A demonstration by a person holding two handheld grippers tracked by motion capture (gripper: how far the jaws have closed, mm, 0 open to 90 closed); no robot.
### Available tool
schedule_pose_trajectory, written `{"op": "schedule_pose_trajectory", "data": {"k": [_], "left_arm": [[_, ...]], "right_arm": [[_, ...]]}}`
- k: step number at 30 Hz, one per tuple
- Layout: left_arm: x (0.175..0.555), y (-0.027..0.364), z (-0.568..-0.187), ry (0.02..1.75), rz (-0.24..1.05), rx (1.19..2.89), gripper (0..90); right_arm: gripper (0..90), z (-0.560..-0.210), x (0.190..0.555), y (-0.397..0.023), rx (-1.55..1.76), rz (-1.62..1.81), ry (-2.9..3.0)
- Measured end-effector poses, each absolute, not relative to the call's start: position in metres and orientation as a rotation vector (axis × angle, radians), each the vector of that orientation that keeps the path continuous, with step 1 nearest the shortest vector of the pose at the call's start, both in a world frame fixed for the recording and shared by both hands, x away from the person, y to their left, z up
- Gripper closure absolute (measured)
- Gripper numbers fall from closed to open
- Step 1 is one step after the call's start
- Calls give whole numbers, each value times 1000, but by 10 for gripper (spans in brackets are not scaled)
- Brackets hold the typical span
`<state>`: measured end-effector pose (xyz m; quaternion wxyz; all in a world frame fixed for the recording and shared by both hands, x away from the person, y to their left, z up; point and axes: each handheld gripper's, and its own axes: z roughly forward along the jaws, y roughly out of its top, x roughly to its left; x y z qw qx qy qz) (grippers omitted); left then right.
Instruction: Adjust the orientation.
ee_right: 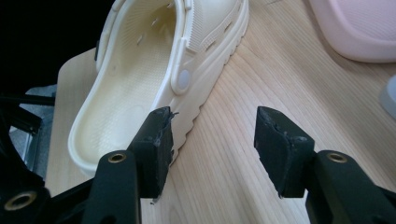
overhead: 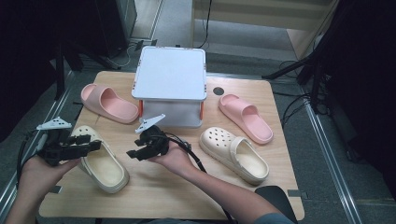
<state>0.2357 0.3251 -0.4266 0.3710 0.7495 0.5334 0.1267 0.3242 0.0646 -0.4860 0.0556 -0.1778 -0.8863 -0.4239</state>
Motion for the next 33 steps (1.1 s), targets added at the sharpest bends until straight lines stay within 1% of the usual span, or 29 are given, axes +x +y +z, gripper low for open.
{"op": "schedule_pose_trajectory", "data": {"k": [4,11,20,22,23,24,26,27,29,31,33], "left_arm": [[235,333,-427,1381,309,1922,463],[235,343,-427,1388,348,1893,441],[234,354,-427,1411,373,1860,429],[235,354,-428,1418,376,1860,427],[235,354,-428,1418,376,1860,427],[235,355,-428,1415,381,1866,426],[235,355,-428,1416,377,1861,426],[235,355,-428,1414,379,1857,426],[234,355,-427,1411,382,1858,426],[234,355,-427,1415,390,1852,425],[233,355,-426,1411,408,1851,426]], "right_arm": [[478,-491,325,76,-542,-1270,-2691],[477,-498,321,93,-547,-1261,-2677],[464,-506,316,126,-560,-1288,-2644],[493,-511,316,136,-569,-1279,-2654],[493,-511,316,136,-569,-1279,-2654],[540,-516,317,142,-572,-1259,-2670],[595,-517,317,145,-569,-1248,-2684],[646,-518,318,146,-567,-1244,-2677],[697,-517,318,148,-573,-1237,-2675],[770,-513,316,147,-576,-1234,-2737],[792,-509,321,144,-615,-1202,-2754]]}}
